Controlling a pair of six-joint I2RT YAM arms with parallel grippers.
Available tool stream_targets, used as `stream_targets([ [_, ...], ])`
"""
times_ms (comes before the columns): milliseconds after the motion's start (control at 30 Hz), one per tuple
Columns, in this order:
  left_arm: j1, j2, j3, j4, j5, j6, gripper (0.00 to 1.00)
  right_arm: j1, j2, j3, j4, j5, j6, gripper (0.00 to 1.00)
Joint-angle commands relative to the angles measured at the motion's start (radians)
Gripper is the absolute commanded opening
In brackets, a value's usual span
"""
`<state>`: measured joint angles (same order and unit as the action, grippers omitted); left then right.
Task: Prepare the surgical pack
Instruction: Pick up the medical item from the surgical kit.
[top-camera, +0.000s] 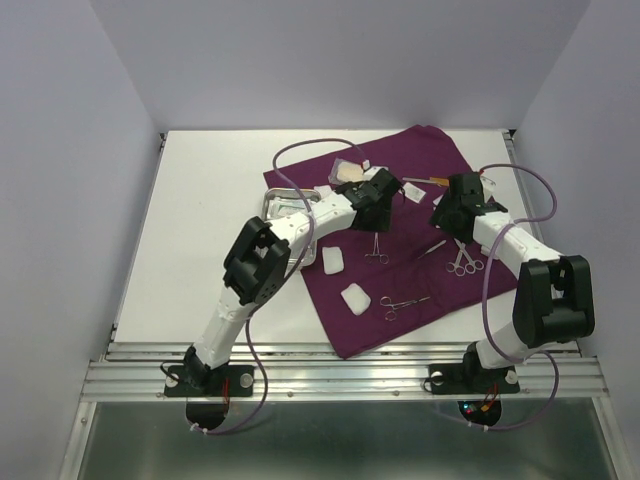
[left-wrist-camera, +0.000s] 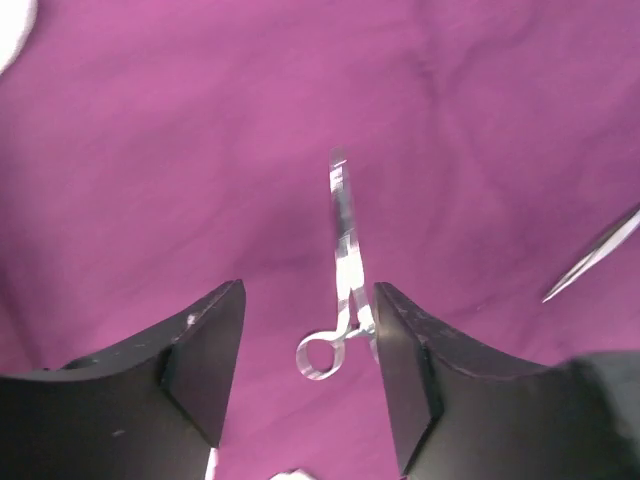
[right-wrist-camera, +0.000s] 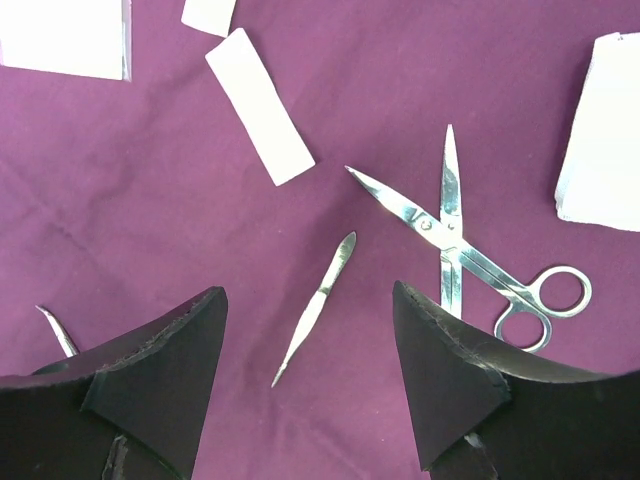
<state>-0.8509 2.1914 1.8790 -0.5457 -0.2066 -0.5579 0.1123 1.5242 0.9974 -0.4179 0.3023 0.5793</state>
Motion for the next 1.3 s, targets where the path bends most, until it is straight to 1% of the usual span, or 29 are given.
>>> stream_targets([
  [0,-0.023,0.063,0.162,-0.082,-0.004,0.024,0.63,0.001,-0.029,-0.008,0.016,-0.003,-0.013,0.73],
  [67,-0.030,0.090,0.190,-0.092,-0.001,0.027,0.63,0.001,-0.027,-0.008,0.014,-0.014,-0.012,0.73],
  [233,-0.034,0.168,0.247,-0.126,0.007,0.021,0.56,0.001,-0.032,-0.013,0.018,-0.019,-0.015,0.73],
  [433,-0.042,0.212,0.255,-0.137,0.015,0.016,0.55,0.001,-0.044,-0.032,0.016,-0.015,-0.016,0.73],
  [500,-0.042,0.225,0.258,-0.140,0.018,0.016,0.52,0.001,-0.045,-0.036,0.018,-0.014,-0.015,0.73],
  [600,-0.046,0.254,0.278,-0.160,0.019,0.019,0.46,0.001,-0.045,-0.039,0.018,-0.017,-0.012,0.73],
  [667,-0.048,0.263,0.296,-0.178,0.009,0.024,0.37,0.001,-0.048,-0.040,0.019,-0.017,-0.010,0.73],
  [700,-0.054,0.258,0.304,-0.195,0.003,0.026,0.31,0.001,-0.048,-0.040,0.018,-0.017,-0.010,0.73],
  [733,-0.057,0.254,0.315,-0.201,-0.016,0.029,0.29,0.001,-0.050,-0.040,0.018,-0.015,-0.010,0.73],
  [800,-0.062,0.223,0.309,-0.203,-0.027,0.035,0.20,0.001,-0.049,-0.039,0.018,-0.012,-0.012,0.73],
  [833,-0.062,0.212,0.304,-0.201,-0.036,0.036,0.18,0.001,-0.048,-0.039,0.018,-0.011,-0.013,0.73],
  [967,-0.062,0.136,0.275,-0.191,-0.059,0.042,0.14,0.001,-0.048,-0.036,0.018,-0.014,-0.012,0.73],
  [1267,-0.059,-0.038,0.206,-0.155,-0.120,0.101,0.13,0.001,-0.048,-0.034,0.024,-0.025,-0.016,0.73],
])
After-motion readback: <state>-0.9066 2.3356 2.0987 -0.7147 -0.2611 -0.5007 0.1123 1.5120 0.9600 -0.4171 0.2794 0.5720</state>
